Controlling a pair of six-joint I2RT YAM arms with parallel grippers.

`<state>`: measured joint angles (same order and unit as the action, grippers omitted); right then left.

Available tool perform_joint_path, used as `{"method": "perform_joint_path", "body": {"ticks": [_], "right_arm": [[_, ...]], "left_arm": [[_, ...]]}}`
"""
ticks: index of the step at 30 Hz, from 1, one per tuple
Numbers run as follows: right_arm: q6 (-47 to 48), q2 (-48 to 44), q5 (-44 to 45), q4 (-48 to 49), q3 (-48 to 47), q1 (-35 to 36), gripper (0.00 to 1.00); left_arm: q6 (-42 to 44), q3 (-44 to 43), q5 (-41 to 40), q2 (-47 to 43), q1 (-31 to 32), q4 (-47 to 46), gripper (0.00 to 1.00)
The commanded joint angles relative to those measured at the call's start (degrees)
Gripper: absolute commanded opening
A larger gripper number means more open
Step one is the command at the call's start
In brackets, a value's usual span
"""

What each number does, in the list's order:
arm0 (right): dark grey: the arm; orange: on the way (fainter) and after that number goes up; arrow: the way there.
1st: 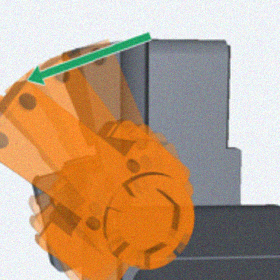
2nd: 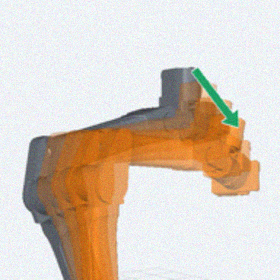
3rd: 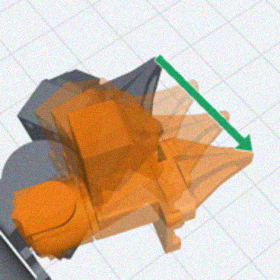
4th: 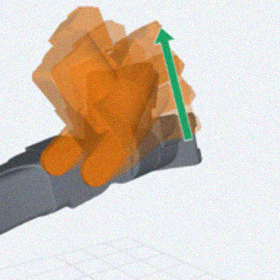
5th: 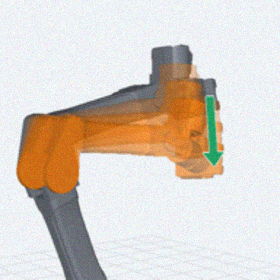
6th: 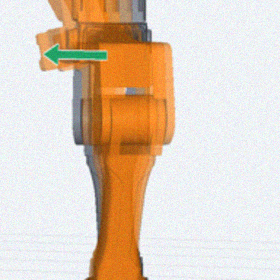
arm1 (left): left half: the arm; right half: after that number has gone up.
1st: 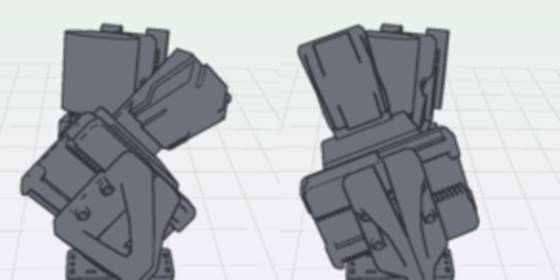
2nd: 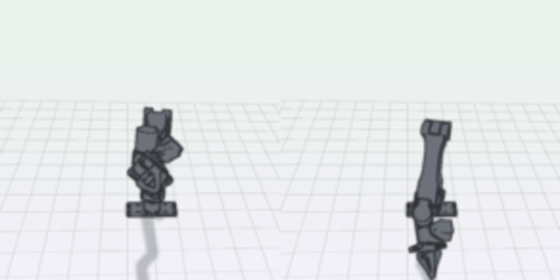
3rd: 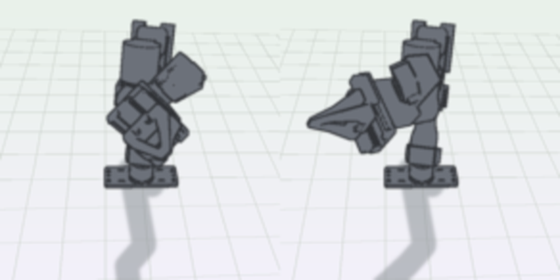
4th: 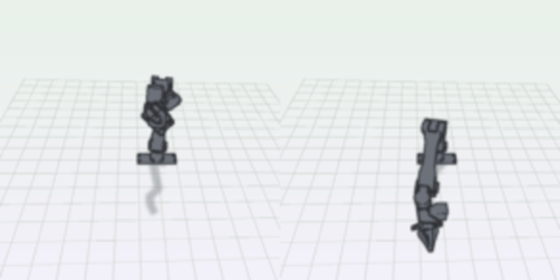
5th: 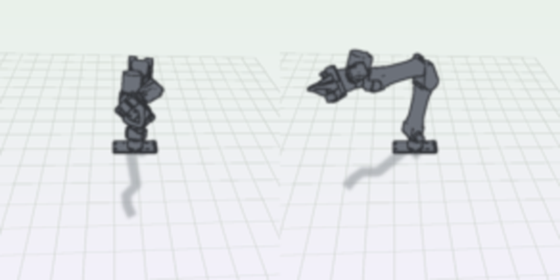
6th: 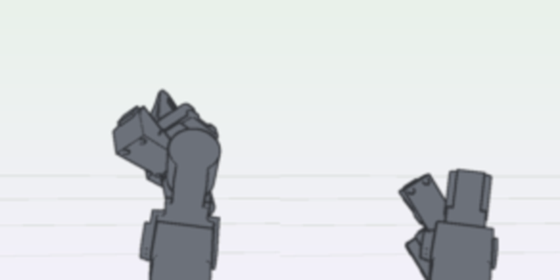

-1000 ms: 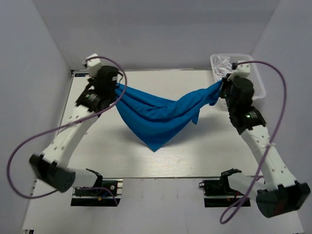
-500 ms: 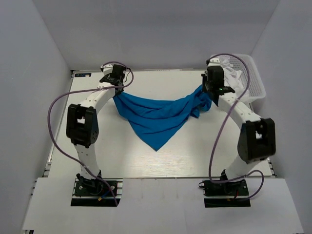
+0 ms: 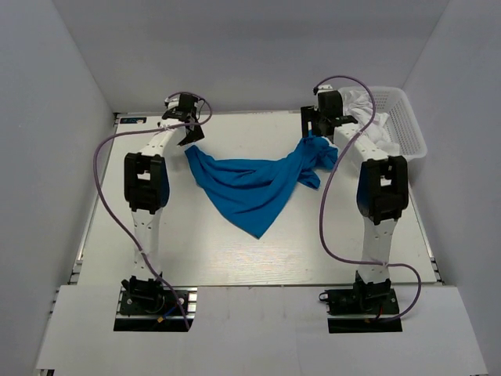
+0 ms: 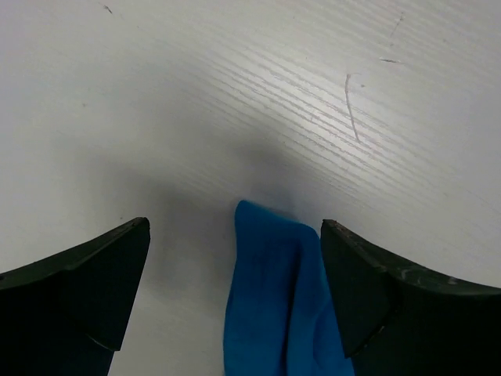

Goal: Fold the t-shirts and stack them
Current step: Flatten out the tshirt

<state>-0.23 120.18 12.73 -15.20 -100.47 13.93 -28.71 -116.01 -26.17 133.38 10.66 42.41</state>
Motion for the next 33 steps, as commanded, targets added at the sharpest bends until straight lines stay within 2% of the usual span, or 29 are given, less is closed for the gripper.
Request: {"method": "perform_joint_path", "body": {"ticks": [1,3,5,8,10,11,15,17,18,19,21,25,28,33], "right_arm": [[1.81,-6.95,-6.21,-1.76,-1.49,0.22,0.9],[1.29,-9.08,-7.54,-1.76,1.56,0.04,0.9],[0.58,-13.01,-11.58,-1.24,4.04,0.21,0.9],[-3.36,-17.07,-19.21,-0.1,14.81,0.39,0.9],[-4.68,-19.1,-19.94,0.96,18.27,0.48,0.9],[-7.22,-20.59,-19.5,2.62,23.33,0.48,0.9],[-9.44,-25.5,-16.6,3.52,29.62,0.22,0.9],[-10.58,-28.22,-13.98,3.16,32.94,-0.05,0.9],[-11.1,-28.86,-13.18,2.81,33.66,-0.05,0.9],[-12.76,-29.56,-9.17,2.81,34.45,-0.05,0.9],[-16.44,-32.72,-4.15,3.07,38.49,-0.4,0.9],[-19.28,-37.2,-1.66,5.79,43.86,-2.06,0.9],[-20.6,-37.48,-0.7,4.57,44.31,-3.47,0.9],[-23.15,-38.88,-0.68,4.3,44.65,-5.4,0.9]], "left_arm": [[2.52,-3.96,2.53,-6.28,0.59,4.69,1.0],[2.52,-3.97,3.05,-8.48,1.38,6.45,1.0],[2.52,0.94,6.55,-13.13,2.61,6.45,1.0],[1.46,12.0,18.92,-20.23,4.1,2.86,1.0],[-0.37,21.14,22.47,-23.15,5.6,1.36,1.0],[-1.08,26.22,26.22,-25.52,7.61,0.57,1.0],[-2.14,35.21,31.27,-30.36,13.93,-2.33,1.0],[-1.61,36.03,30.05,-32.31,22.35,-2.34,1.0],[-0.92,36.03,28.74,-32.92,22.39,-0.68,1.0],[-0.13,35.24,27.59,-32.92,26.13,0.9,1.0],[0.66,34.18,25.65,-31.17,29.14,4.95,1.0],[2.77,34.79,26.7,-29.94,36.43,6.28,1.0],[3.92,35.85,29.25,-29.06,39.43,4.7,1.0],[4.53,35.5,24.24,-22.73,42.08,6.28,0.97]]}}
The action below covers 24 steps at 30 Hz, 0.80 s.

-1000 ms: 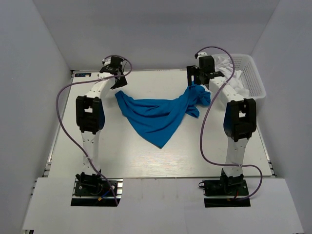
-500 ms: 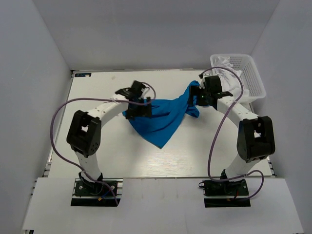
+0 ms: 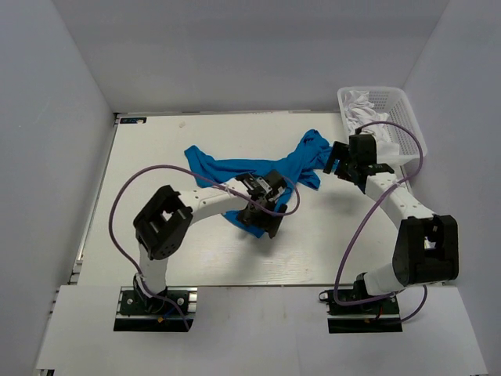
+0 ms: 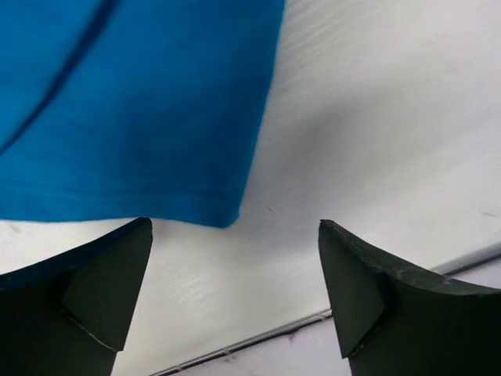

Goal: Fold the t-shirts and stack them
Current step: Flatten out the tshirt

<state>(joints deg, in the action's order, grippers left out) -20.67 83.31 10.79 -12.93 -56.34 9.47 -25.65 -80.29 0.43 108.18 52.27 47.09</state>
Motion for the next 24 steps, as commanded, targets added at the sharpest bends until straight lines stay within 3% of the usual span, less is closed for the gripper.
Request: {"method": "perform_joint_path", "body": {"ticks": [1,4,5,7,8,10,11,12,18,24], "right_arm": [[-2.8,-2.18,0.04,2.12,0.87,-1.3,0.9],[-2.45,-2.54,-1.03,1.68,0.44,-2.09,0.9],[-2.45,-2.62,-1.03,1.42,0.44,-2.35,0.9],[-2.36,-2.8,-1.73,1.15,0.7,-2.79,0.9],[-2.01,-3.23,-2.6,1.41,0.88,-2.71,0.9],[-0.61,-3.68,-4.01,2.03,1.14,-2.71,0.9],[0.44,-3.68,-4.89,1.86,0.97,-2.88,0.9],[0.71,-3.33,-5.42,1.77,0.7,-2.88,0.9],[3.34,-2.89,-8.41,1.41,-0.96,-2.62,0.9],[4.67,0.44,-12.72,0.28,-7.8,-1.22,0.9]], "left_arm": [[1.48,-0.22,-2.88,2.47,1.16,0.99,0.95],[2.62,-0.22,-1.75,4.31,1.78,-0.94,0.88],[2.62,-0.22,-1.74,5.28,1.78,-0.95,0.78],[1.22,0.31,-4.54,5.98,1.78,-0.95,0.68],[0.69,0.31,-5.34,5.99,1.78,-1.56,0.55],[-0.37,1.1,-7.8,5.99,1.78,-2.09,0.43],[-1.06,1.1,-8.77,5.99,1.17,-2.09,0.17],[-1.94,1.1,-11.73,5.99,0.56,-2.09,0.01],[-8.18,-2.5,-29.22,3.19,-1.64,4.15,0.0],[-11.87,-2.41,-34.08,-4.37,-13.41,8.53,0.0]]}}
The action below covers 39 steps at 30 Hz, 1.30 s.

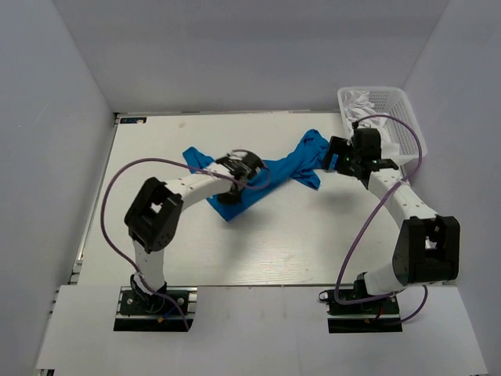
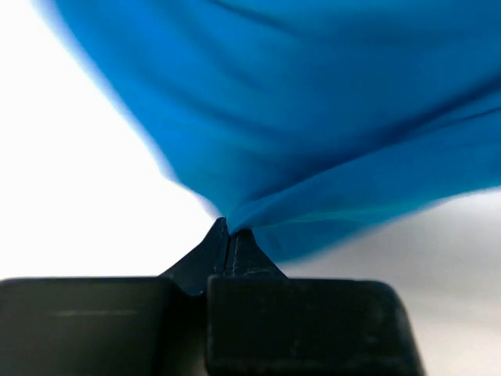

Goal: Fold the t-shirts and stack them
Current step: Flatten out the tshirt

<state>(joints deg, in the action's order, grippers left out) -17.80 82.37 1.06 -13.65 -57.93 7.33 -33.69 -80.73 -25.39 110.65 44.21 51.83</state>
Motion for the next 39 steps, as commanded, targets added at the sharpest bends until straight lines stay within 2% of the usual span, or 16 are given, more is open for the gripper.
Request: {"method": "perform_joint_path", "body": {"ticks": [1,2,7,12,16,19,23,26,30,33,35,36,37,38,39], "right_arm": [[1.81,3.74,-2.99,-0.22,-7.01,1.02,0.9],[1.72,4.63,-2.99,-0.32,-8.59,1.19,0.9],[3.04,10.52,-2.12,-0.67,-15.27,2.16,0.9],[1.9,18.17,-3.69,-0.59,-24.5,3.04,0.9],[1.71,25.46,-3.0,-2.78,-32.49,5.23,0.9],[3.47,34.06,-1.42,-5.76,-44.23,7.25,0.9],[11.37,42.16,0.79,-7.53,-52.96,9.54,0.9],[15.32,46.91,2.01,-5.34,-56.84,9.98,0.88],[16.57,54.28,3.07,-6.12,-62.29,9.89,0.8],[16.14,56.76,4.83,-6.91,-64.15,10.16,0.79],[15.61,57.73,6.06,-7.18,-64.15,10.07,0.63],[14.91,57.73,7.1,-7.27,-63.54,10.16,0.45],[14.82,57.38,7.29,-6.66,-63.19,10.16,0.18],[14.81,57.2,7.2,-6.48,-62.31,10.24,0.0],[14.03,55.9,7.64,-6.3,-61.87,10.25,0.0]], "left_arm": [[-3.84,-1.98,-8.28,-7.9,-6.92,3.8,0.0],[-3.84,-1.98,-8.28,-9.12,-9.81,3.8,0.0],[0.82,-1.45,-8.18,-16.34,-15.63,-1.47,0.0],[1.52,-3.29,-9.59,-13.89,-19.76,0.99,0.0],[1.52,-2.77,-7.14,-12.48,-21.09,0.38,0.0],[1.52,-2.77,-5.91,-11.86,-22.23,-0.24,0.0],[1.52,-2.77,-5.37,-11.86,-22.76,-0.77,0.0],[1.52,-2.24,-4.85,-12.38,-23.29,-0.77,0.0],[2.23,-1.19,-3.62,-12.39,-23.29,-1.38,0.0],[2.23,-1.19,-4.14,-11.87,-23.82,-0.86,0.0],[2.75,-1.19,-4.14,-11.86,-24.34,-0.86,0.0],[2.75,-1.19,-4.14,-11.86,-24.34,-0.86,0.0],[2.75,-1.19,-4.14,-11.86,-24.34,-0.86,0.0],[2.75,-1.19,-4.14,-11.86,-24.34,-0.86,0.0],[3.36,-1.19,-4.14,-11.86,-24.34,-0.86,0.0]]}}
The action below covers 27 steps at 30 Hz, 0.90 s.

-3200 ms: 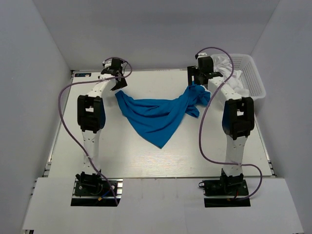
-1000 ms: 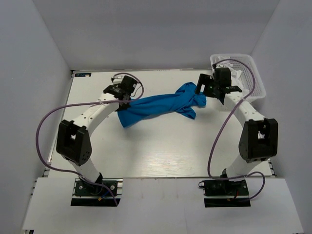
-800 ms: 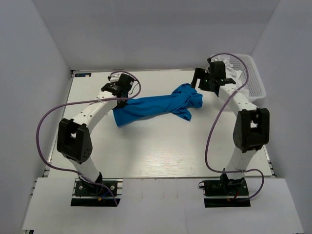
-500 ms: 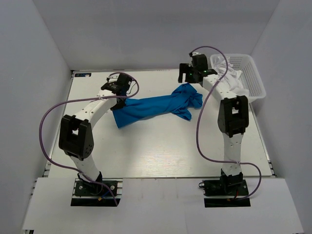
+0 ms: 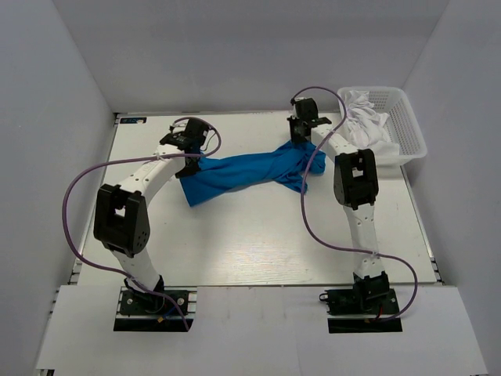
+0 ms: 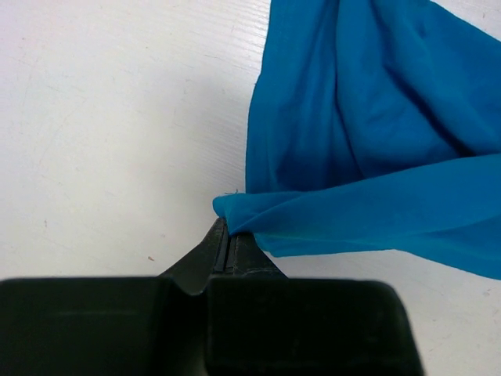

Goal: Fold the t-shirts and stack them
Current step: Flatten out the tshirt

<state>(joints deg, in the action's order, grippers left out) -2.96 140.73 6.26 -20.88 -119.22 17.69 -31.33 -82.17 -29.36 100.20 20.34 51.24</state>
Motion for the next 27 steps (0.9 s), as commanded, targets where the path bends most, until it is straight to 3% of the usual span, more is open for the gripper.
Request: {"method": "perform_joint_path", "body": {"ticks": [1,7,12,18,27], "right_arm": [[-0.99,-3.17,1.92,1.72,-0.49,-0.12,0.0],[-0.47,-16.16,1.55,11.82,7.24,-0.64,0.0],[-0.11,-25.49,5.07,13.24,8.56,-0.91,0.0],[-0.46,-38.41,10.86,14.29,13.92,-1.43,0.0],[6.38,-62.49,16.24,17.36,25.16,-1.87,0.0]], "left_arm": [[1.01,0.26,-0.17,-1.41,-0.47,-0.27,0.0],[1.62,-3.52,-2.01,-1.94,-0.47,-0.27,0.0],[3.72,-8.09,-4.47,-5.01,-0.47,-1.58,0.0],[8.38,-9.75,-6.4,-15.72,-0.47,-10.89,0.0],[13.74,-18.46,-13.79,-26.71,-0.47,-16.08,0.0]]}}
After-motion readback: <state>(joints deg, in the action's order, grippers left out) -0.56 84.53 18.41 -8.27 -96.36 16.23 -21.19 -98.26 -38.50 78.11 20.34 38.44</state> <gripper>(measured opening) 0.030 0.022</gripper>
